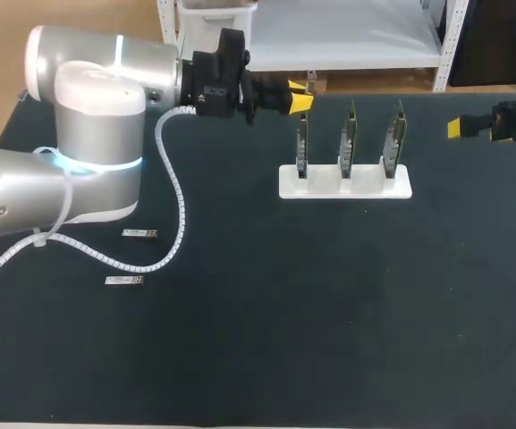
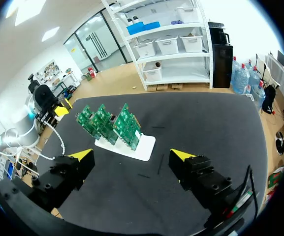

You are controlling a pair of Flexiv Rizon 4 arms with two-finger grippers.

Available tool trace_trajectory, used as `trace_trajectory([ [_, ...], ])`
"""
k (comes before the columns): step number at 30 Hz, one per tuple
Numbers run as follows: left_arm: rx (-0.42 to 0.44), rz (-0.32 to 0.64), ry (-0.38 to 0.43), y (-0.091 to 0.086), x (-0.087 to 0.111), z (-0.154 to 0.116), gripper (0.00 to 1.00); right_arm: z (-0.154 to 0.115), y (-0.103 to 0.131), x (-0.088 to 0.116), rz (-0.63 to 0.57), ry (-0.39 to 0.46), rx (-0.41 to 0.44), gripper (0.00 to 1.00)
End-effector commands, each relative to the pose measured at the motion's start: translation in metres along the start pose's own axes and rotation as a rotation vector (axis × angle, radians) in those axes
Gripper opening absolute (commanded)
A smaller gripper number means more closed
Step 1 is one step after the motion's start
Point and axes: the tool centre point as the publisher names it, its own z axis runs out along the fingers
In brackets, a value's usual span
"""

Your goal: Pick up the optical module with the left hand, and insert it into the network port with the right hand.

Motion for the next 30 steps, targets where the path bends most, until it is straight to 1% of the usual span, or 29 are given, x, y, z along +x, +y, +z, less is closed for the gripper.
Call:
trace_trajectory([
  [1,-0.006,0.001,-0.003,-0.002,0.0,0.0,0.0,-0.002,-0.004,-0.003,-0.045,0.004,0.0,1.0],
  [3,-0.006,0.001,-0.003,-0.002,0.0,0.0,0.0,-0.005,-0.009,-0.007,-0.097,-0.001,-0.006,1.0],
  [7,-0.006,0.001,-0.003,-0.002,0.0,0.0,0.0,-0.008,-0.019,-0.022,-0.198,-0.005,-0.067,1.0],
  [10,-0.006,0.001,-0.003,-0.002,0.0,0.0,0.0,-0.009,-0.023,-0.034,-0.309,-0.002,-0.128,1.0],
  [11,-0.006,0.001,-0.003,-0.002,0.0,0.0,0.0,-0.008,-0.022,-0.039,-0.344,-0.001,-0.171,1.0],
  [13,-0.006,0.001,-0.003,-0.002,0.0,0.0,0.0,-0.007,-0.021,-0.047,-0.418,0.017,-0.203,1.0],
  [14,-0.006,0.001,-0.003,-0.002,0.0,0.0,0.0,-0.005,-0.021,-0.05,-0.437,0.018,-0.247,1.0],
  [16,-0.006,0.001,-0.003,-0.002,0.0,0.0,0.0,-0.003,-0.02,-0.058,-0.488,0.032,-0.282,1.0],
  [17,-0.006,0.001,-0.003,-0.002,0.0,0.0,0.0,-0.001,-0.018,-0.062,-0.513,0.054,-0.306,1.0],
  [19,-0.006,0.001,-0.003,-0.002,0.0,0.0,0.0,0.003,-0.016,-0.067,-0.559,0.075,-0.305,1.0],
  [20,-0.006,0.001,-0.003,-0.002,0.0,0.0,0.0,0.003,-0.015,-0.071,-0.562,0.069,-0.338,1.0],
  [22,-0.006,0.001,-0.003,-0.002,0.0,0.0,0.0,0.004,-0.009,-0.077,-0.615,0.084,-0.369,1.0],
  [23,-0.006,0.001,-0.003,-0.002,0.0,0.0,0.0,0.005,-0.006,-0.079,-0.635,0.09,-0.406,1.0],
  [25,-0.006,0.001,-0.003,-0.002,0.0,0.0,0.0,0.006,0.001,-0.083,-0.67,0.097,-0.439,1.0],
  [26,-0.006,0.001,-0.003,-0.002,0.0,0.0,0.0,0.007,0.004,-0.084,-0.69,0.101,-0.471,1.0],
  [27,-0.006,0.001,-0.003,-0.002,0.0,0.0,0.0,0.008,0.008,-0.086,-0.704,0.104,-0.478,1.0],
  [28,-0.006,0.001,-0.003,-0.002,0.0,0.0,0.0,0.009,0.012,-0.088,-0.716,0.108,-0.498,1.0],
  [29,-0.006,0.001,-0.003,-0.002,0.0,0.0,0.0,0.008,0.017,-0.09,-0.733,0.1,-0.541,1.0],
  [30,-0.006,0.001,-0.003,-0.002,0.0,0.0,0.0,0.008,0.023,-0.092,-0.757,0.096,-0.558,1.0],
])
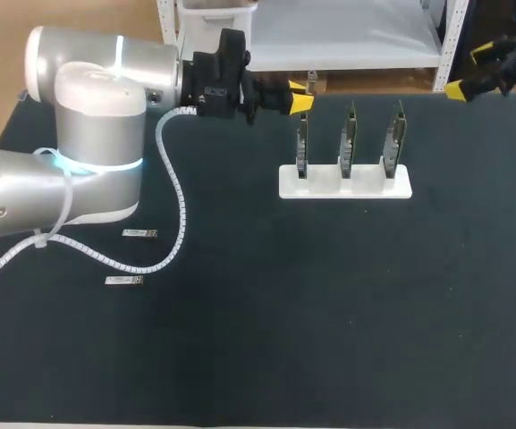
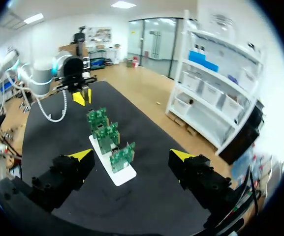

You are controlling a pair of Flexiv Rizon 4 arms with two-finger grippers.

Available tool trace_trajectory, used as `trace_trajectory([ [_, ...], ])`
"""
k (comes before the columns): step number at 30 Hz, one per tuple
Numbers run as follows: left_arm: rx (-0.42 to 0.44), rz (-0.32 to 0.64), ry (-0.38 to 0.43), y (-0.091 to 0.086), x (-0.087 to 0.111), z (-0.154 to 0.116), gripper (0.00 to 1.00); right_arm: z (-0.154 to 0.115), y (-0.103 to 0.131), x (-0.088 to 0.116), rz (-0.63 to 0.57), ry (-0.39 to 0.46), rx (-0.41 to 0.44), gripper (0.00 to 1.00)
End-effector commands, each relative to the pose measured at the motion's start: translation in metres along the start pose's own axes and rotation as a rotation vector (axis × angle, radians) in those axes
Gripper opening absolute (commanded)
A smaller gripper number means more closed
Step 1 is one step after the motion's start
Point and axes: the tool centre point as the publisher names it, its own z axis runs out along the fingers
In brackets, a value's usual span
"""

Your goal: Pick up the optical module with the left hand, and insert it into the network port with the right hand.

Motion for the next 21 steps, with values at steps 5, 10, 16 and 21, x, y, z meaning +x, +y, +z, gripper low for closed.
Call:
trace_trajectory([
  [5,-0.003,0.001,-0.002,-0.001,0.0,0.0,0.0,0.007,0.017,-0.029,-0.152,-0.074,-0.539,1.0],
  [10,-0.003,0.001,-0.002,-0.001,0.0,0.0,0.0,0.011,0.026,-0.041,-0.22,-0.081,-0.584,1.0],
  [16,-0.003,0.001,-0.002,-0.001,0.0,0.0,0.0,0.02,0.036,-0.051,-0.279,-0.097,-0.651,1.0],
  [21,-0.003,0.001,-0.002,-0.001,0.0,0.0,0.0,0.033,0.042,-0.057,-0.269,-0.131,-0.71,1.0],
])
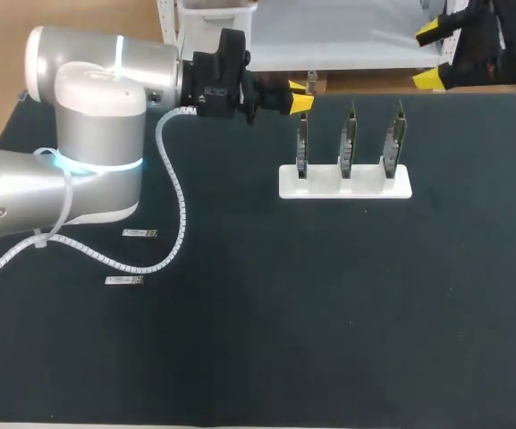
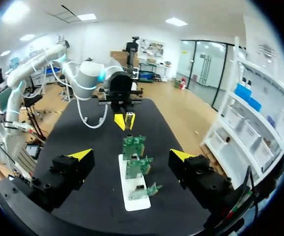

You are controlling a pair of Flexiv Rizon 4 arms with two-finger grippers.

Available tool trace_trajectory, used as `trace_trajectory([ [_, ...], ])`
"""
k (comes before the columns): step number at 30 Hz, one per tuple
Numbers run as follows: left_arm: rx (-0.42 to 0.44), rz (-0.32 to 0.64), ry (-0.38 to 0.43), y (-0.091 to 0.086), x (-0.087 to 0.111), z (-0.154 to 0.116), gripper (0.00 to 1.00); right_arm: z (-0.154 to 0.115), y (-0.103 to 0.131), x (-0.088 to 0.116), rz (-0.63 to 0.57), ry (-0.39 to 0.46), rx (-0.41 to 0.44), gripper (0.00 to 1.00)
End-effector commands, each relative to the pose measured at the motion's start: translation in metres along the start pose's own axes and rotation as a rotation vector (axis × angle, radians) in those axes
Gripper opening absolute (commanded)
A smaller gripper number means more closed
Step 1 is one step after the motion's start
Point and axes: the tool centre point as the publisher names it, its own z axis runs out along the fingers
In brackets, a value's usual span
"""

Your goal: Pick up the optical module with the left hand, and insert it into the network port with the right hand.

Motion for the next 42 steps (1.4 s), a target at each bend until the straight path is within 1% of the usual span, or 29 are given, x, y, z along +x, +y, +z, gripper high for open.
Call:
trace_trajectory([
  [1,-0.003,0.001,-0.002,-0.001,0.0,0.0,0.0,0.015,-0.009,0.001,0.005,-0.031,-0.339,1.0],
  [6,-0.003,0.001,-0.002,-0.001,0.0,0.0,0.0,0.027,-0.005,-0.001,0.019,-0.053,-0.323,1.0],
  [10,-0.003,0.001,-0.002,-0.001,0.0,0.0,0.0,0.032,-0.001,-0.002,0.024,-0.082,-0.292,1.0],
  [15,-0.003,0.001,-0.002,-0.001,0.0,0.0,0.0,0.041,-0.003,-0.007,0.021,-0.109,-0.256,1.0],
  [22,-0.003,0.001,-0.002,-0.001,0.0,0.0,0.0,0.06,-0.005,-0.01,0.002,-0.112,-0.257,1.0],
  [30,-0.003,0.001,-0.002,-0.001,0.0,0.0,0.0,0.078,-0.007,-0.017,0.0,-0.12,-0.233,1.0],
  [37,-0.003,0.001,-0.002,-0.001,0.0,0.0,0.0,0.097,-0.003,-0.025,-0.004,-0.132,-0.254,1.0],
  [42,-0.003,0.001,-0.002,-0.001,0.0,0.0,0.0,0.106,-0.001,-0.031,-0.011,-0.139,-0.277,1.0],
])
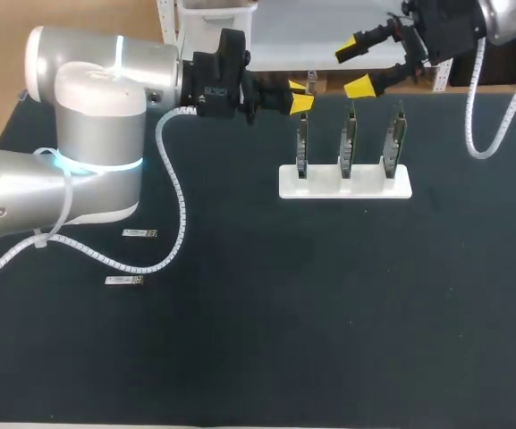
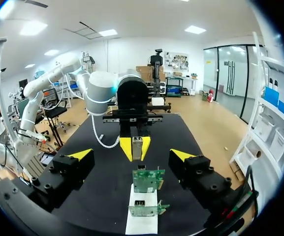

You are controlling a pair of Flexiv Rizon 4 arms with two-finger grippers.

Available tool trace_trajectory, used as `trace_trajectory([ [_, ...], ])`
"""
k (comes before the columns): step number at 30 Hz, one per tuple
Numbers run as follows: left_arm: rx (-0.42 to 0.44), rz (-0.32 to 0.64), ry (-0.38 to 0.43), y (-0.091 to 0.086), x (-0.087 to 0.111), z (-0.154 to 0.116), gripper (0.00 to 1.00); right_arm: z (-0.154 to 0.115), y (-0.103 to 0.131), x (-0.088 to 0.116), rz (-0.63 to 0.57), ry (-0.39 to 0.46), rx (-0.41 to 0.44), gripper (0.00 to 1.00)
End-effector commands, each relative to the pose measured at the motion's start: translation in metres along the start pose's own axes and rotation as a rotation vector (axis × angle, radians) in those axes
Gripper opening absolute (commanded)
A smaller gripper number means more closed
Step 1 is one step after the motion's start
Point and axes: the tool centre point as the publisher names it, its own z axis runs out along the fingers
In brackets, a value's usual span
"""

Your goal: Pick up the optical module with the left hand, and insert it into the network port with the right hand.

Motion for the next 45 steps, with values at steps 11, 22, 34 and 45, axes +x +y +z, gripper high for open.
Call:
trace_trajectory([
  [11,-0.003,0.001,-0.002,-0.001,0.0,0.0,0.0,0.018,-0.007,-0.01,0.008,-0.019,-0.032,1.0],
  [22,-0.003,0.001,-0.002,-0.001,0.0,0.0,0.0,0.029,-0.007,-0.015,0.008,-0.021,-0.056,1.0],
  [34,-0.003,0.001,-0.002,-0.001,0.0,0.0,0.0,0.036,-0.002,-0.013,0.028,-0.015,-0.083,1.0],
  [45,-0.003,0.001,-0.002,-0.001,0.0,0.0,0.0,0.041,-0.004,-0.013,0.049,-0.004,-0.046,1.0],
])
